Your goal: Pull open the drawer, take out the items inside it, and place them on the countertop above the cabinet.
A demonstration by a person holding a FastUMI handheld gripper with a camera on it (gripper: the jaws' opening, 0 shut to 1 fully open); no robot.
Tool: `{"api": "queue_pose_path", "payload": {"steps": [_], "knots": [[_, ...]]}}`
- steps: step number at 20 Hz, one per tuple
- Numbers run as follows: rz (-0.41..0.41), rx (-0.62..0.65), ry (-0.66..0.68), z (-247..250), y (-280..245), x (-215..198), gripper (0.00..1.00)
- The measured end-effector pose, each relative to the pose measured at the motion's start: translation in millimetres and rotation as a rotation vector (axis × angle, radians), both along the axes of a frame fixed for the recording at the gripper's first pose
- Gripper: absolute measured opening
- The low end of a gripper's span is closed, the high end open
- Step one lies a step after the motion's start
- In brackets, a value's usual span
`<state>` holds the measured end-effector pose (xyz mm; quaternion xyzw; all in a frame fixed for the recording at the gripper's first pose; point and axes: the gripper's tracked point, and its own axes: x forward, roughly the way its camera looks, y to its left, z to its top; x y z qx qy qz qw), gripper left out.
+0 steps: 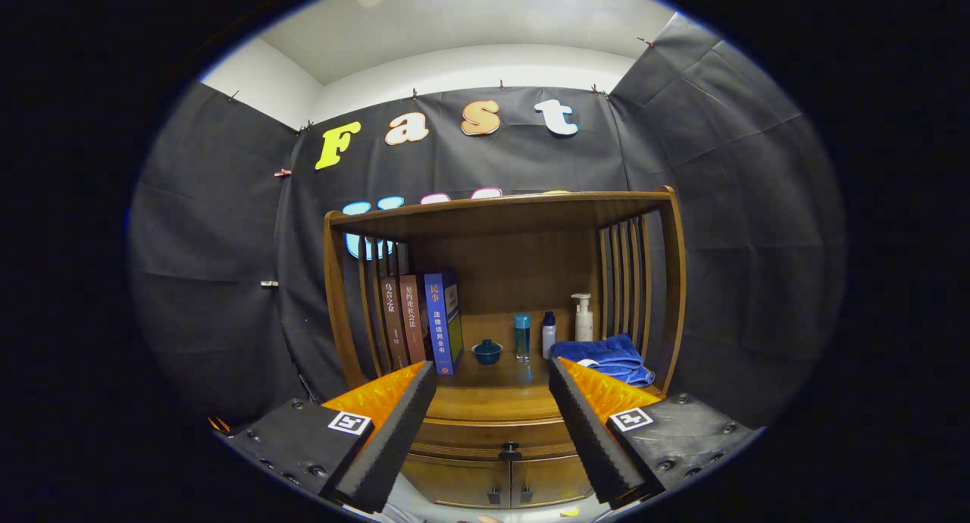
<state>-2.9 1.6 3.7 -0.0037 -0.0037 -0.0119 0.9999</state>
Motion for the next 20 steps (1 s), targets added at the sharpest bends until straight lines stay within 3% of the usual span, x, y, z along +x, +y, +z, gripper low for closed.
{"api": "queue_pose_path", "payload": {"steps": [8,20], "knots": [[-0.030,0.025,0.086,-50.6,-16.2,26.4,0.98],[-0.069,0.127,0.389,-220.4,-40.5,91.0,0.99]]}}
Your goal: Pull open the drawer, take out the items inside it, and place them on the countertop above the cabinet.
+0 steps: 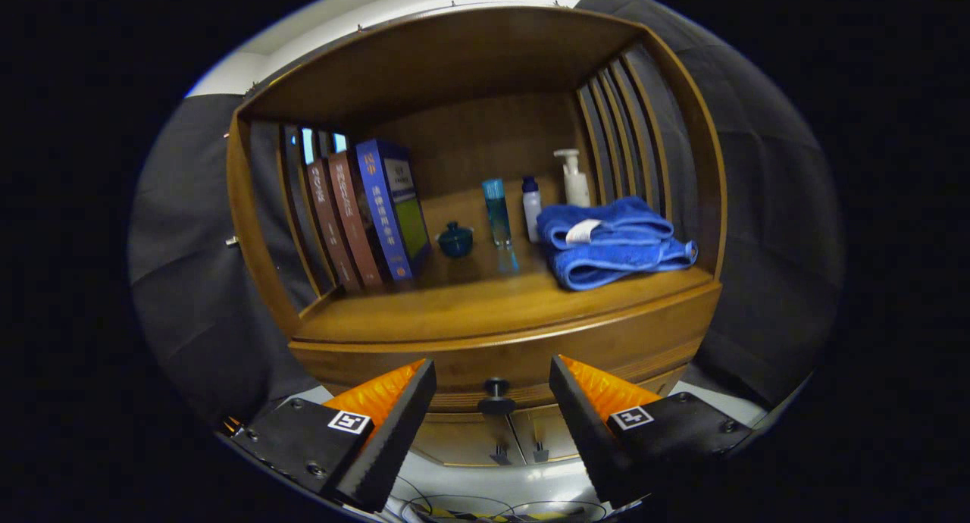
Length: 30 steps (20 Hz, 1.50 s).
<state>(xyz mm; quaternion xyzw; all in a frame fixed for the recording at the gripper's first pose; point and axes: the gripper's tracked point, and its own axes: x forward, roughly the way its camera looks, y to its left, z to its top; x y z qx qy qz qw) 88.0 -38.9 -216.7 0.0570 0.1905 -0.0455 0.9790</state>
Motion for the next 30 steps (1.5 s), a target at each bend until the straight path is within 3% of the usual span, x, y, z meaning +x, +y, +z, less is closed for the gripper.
{"api": "queue_pose_path", "payload": {"steps": [11,12,16,18,25,30], "knots": [[0.007,0.017,0.170,-93.2,-2.7,29.7,0.95],[0.015,0.026,0.167,-95.4,-0.6,31.0,0.91],[0.040,0.020,0.166,-99.9,1.9,31.2,0.42],[0.044,-0.009,0.176,-97.7,2.5,28.7,0.32],[0.022,-0.039,0.225,-98.5,3.7,18.2,0.32],[0.036,-0.062,0.279,-96.1,8.3,-27.8,0.32]]}}
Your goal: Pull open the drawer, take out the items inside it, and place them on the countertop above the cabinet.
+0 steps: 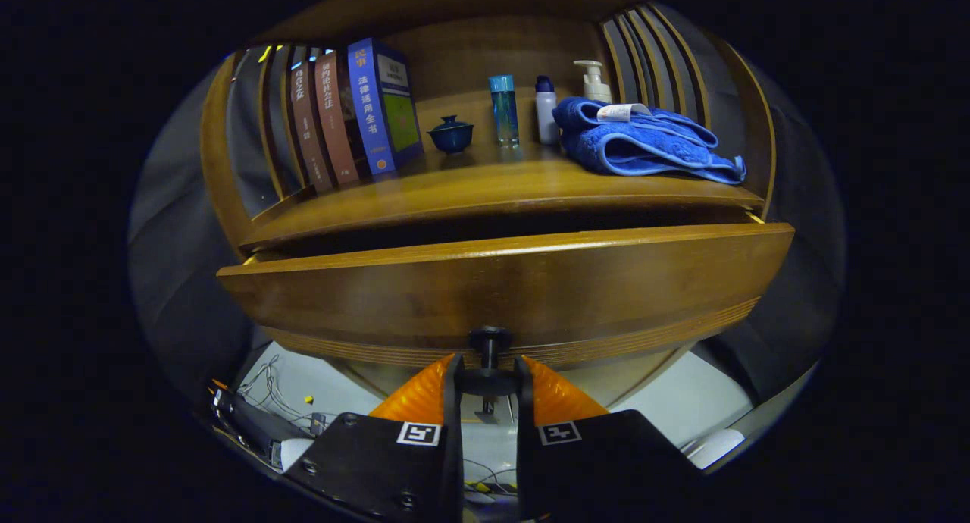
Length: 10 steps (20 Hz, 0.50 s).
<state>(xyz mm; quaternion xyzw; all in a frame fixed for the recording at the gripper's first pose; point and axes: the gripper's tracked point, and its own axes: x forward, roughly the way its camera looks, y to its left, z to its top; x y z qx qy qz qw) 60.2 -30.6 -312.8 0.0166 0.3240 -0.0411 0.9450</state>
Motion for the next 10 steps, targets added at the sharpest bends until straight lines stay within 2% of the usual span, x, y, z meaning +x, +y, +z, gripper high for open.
{"api": "queue_pose_path", "payload": {"steps": [10], "knots": [[-0.027,-0.014,0.125,7.4,4.3,-104.6,0.32]]}}
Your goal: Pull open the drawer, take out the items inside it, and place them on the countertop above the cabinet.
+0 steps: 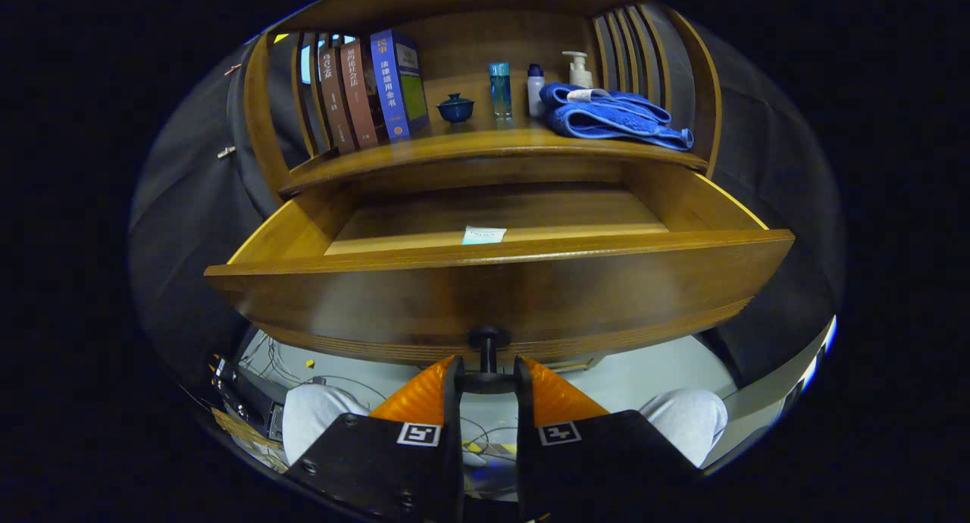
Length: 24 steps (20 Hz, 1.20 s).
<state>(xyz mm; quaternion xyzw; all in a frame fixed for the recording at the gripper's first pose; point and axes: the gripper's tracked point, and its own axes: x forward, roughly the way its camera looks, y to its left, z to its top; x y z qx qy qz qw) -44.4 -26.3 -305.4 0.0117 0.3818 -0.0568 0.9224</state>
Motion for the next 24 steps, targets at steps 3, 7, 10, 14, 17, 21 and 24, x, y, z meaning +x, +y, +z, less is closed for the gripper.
{"api": "queue_pose_path", "payload": {"steps": [3,7,10,14,17,21,24], "knots": [[-0.013,0.016,0.037,-2.4,3.1,-25.8,0.32],[-0.022,0.047,0.087,-11.9,5.7,-42.6,0.32],[-0.018,0.031,0.099,-12.8,7.8,-44.5,0.42],[-0.029,0.021,0.084,2.3,8.1,-51.9,0.99],[-0.037,0.027,-0.013,50.6,12.9,-53.6,0.99],[0.002,0.036,-0.101,109.8,22.6,-23.4,1.00],[-0.031,0.049,-0.074,118.7,16.4,19.9,1.00]]}}
